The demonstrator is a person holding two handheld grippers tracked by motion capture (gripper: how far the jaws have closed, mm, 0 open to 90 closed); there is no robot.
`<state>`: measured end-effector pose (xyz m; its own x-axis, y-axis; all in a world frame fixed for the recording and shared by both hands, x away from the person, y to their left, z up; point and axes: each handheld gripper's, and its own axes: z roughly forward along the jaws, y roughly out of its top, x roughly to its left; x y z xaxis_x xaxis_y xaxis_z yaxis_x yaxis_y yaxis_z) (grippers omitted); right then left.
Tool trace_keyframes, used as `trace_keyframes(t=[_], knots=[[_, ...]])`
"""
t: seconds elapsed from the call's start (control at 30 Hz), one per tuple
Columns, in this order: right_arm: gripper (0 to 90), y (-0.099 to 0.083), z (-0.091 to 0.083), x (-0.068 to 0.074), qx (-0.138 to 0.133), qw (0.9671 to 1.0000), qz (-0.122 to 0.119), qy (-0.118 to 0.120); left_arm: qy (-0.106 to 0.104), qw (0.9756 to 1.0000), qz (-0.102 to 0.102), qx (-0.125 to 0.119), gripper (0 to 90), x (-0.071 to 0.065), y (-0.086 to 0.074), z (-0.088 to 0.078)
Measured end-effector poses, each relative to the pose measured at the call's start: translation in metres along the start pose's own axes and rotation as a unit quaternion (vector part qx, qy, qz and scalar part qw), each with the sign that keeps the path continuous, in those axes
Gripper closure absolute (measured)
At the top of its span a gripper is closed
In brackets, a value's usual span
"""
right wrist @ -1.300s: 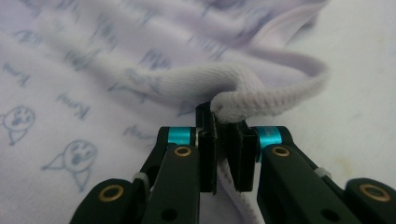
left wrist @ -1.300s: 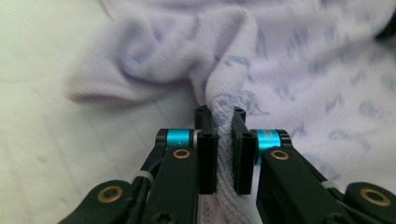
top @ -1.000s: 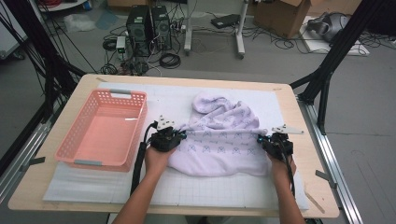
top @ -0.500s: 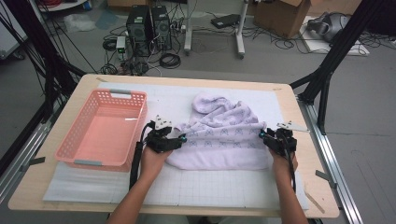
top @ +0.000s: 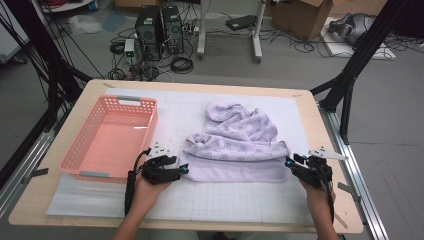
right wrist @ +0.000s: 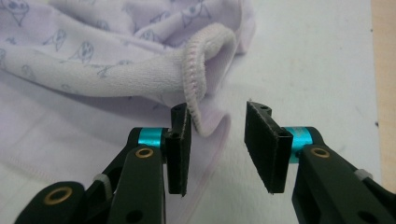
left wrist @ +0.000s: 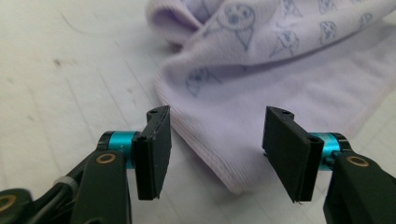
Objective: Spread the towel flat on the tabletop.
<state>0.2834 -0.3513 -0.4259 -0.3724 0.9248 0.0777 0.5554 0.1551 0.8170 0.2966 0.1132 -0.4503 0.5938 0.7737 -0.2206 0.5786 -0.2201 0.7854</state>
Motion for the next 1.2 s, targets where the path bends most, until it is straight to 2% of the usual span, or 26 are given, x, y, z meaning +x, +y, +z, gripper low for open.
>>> trace_keyframes(t=[0.07, 0.1, 0.17, 0.2, 0.23, 0.3, 0.33, 0.37, 0.4, 0.43, 0.47, 0.63, 0.83, 0.97, 1.2], knots=[[62.6, -0.004, -0.003, 0.001, 0.012, 0.9999, 0.000, -0.001, 0.010, 0.9999, 0.014, 0.000, 46.6, -0.006, -0.002, 0.002], [62.8, -0.006, -0.005, 0.002, 0.021, 0.9998, 0.004, 0.000, 0.009, 0.9998, 0.020, 0.004, 52.0, -0.007, -0.003, 0.001], [62.0, -0.010, -0.005, 0.003, 0.044, 0.9990, 0.011, 0.008, 0.011, 0.9994, 0.032, 0.009, 76.7, -0.011, -0.004, 0.000], [61.4, -0.014, -0.004, 0.004, 0.050, 0.9986, 0.012, 0.015, 0.015, 0.9994, 0.032, 0.007, 82.2, -0.014, -0.005, 0.000], [60.1, -0.018, -0.003, 0.005, 0.056, 0.9982, 0.008, 0.018, 0.014, 0.9994, 0.031, 0.006, 83.5, -0.015, -0.006, 0.000], [59.4, -0.025, 0.002, 0.010, 0.070, 0.9974, -0.006, 0.014, 0.014, 0.9996, 0.026, 0.006, 84.0, -0.018, -0.008, -0.003], [60.5, -0.026, 0.001, 0.013, 0.063, 0.9980, -0.010, 0.007, 0.012, 0.9996, 0.025, 0.005, 84.0, -0.018, -0.010, -0.004], [65.9, -0.027, 0.000, 0.013, 0.063, 0.9980, -0.011, 0.006, 0.012, 0.9996, 0.024, 0.005, 84.1, -0.019, -0.012, -0.007], [78.7, -0.027, -0.002, 0.014, 0.066, 0.9977, -0.014, 0.008, 0.010, 0.9997, 0.022, 0.005, 84.1, -0.020, -0.014, -0.010], [82.2, -0.028, -0.004, 0.015, 0.068, 0.9974, -0.012, 0.019, 0.008, 0.9997, 0.022, 0.004, 84.1, -0.021, -0.016, -0.012], [85.2, -0.030, -0.005, 0.016, 0.066, 0.9975, -0.018, 0.018, 0.007, 0.9997, 0.022, 0.004, 84.0, -0.021, -0.019, -0.015], [87.0, -0.038, -0.020, 0.023, 0.073, 0.9967, -0.022, 0.028, 0.000, 0.9999, 0.011, 0.000, 84.0, -0.026, -0.032, -0.030], [87.1, -0.052, -0.041, 0.033, 0.078, 0.9955, -0.037, 0.040, -0.005, 1.0000, 0.001, -0.007, 84.0, -0.037, -0.050, -0.049], [87.2, -0.064, -0.059, 0.038, 0.077, 0.9951, -0.035, 0.052, -0.011, 0.9999, -0.005, -0.009, 84.0, -0.046, -0.064, -0.063], [87.3, -0.084, -0.094, 0.049, 0.080, 0.9934, -0.049, 0.067, -0.017, 0.9998, 0.002, -0.009, 84.0, -0.066, -0.088, -0.084]])
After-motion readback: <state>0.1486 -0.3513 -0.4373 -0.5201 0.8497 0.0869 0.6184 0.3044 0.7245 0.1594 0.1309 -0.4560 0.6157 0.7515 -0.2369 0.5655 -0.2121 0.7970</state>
